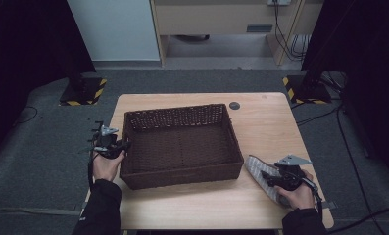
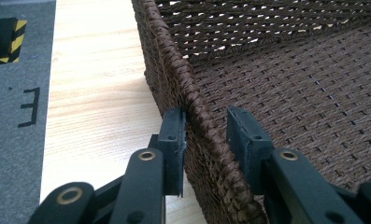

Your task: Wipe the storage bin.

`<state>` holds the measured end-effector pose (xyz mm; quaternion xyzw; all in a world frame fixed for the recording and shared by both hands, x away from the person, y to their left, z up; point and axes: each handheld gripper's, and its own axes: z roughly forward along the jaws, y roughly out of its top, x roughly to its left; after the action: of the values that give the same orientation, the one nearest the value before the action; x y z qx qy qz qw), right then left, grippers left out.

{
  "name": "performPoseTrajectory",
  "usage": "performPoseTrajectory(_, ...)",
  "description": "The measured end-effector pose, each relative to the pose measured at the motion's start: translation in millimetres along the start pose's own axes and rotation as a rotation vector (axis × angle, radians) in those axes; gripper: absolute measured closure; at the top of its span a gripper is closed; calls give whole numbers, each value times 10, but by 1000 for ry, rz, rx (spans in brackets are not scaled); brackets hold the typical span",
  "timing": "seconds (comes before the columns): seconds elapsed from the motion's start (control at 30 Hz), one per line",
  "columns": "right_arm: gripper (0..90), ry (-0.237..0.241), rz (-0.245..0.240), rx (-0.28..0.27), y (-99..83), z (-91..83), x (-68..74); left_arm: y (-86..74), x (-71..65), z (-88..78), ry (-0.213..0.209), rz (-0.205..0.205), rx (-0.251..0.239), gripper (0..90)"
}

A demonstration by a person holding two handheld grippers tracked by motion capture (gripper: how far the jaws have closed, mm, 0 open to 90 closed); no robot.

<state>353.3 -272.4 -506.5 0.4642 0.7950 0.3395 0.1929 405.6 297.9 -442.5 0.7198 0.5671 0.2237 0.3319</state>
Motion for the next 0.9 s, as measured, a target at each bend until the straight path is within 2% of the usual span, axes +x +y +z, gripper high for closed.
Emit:
performPoseTrajectory(0.13, 434, -18, -27, 34, -31, 58, 21, -2, 7, 3, -7, -6, 0, 664)
performPoseTrajectory(0.17, 480, -28, -43, 42, -24, 63, 27, 0, 7, 3, -8, -6, 2, 665)
performPoseTrajectory(0.23, 556, -46, -42, 53, -24, 75, 47, -1, 11, 4, -12, -10, 3, 670)
performPoseTrajectory(0.33, 683, -50, -51, 64, -16, 75, 55, -5, 14, 6, -11, -13, 0, 683)
performPoseTrajectory(0.4, 738, -40, -31, 59, -10, 63, 39, -7, 5, 7, -7, -4, -3, 691)
performPoseTrajectory(0.5, 774, -2, 50, 36, 23, 10, -13, -16, -2, 5, -10, -2, -14, 700)
performPoseTrajectory(0.57, 777, 17, 90, -17, 62, -43, -45, -24, -11, 8, -17, -9, -24, 702)
performPoseTrajectory(0.67, 778, 42, 134, -103, 141, -144, -75, -21, -46, 9, -21, 4, -22, 704)
performPoseTrajectory(0.8, 779, 46, 165, -203, 262, -227, -107, -15, -115, 27, -45, 15, -24, 705)
performPoseTrajectory(0.9, 779, 40, 197, -256, 347, -260, -147, -14, -197, 34, -60, 31, -22, 707)
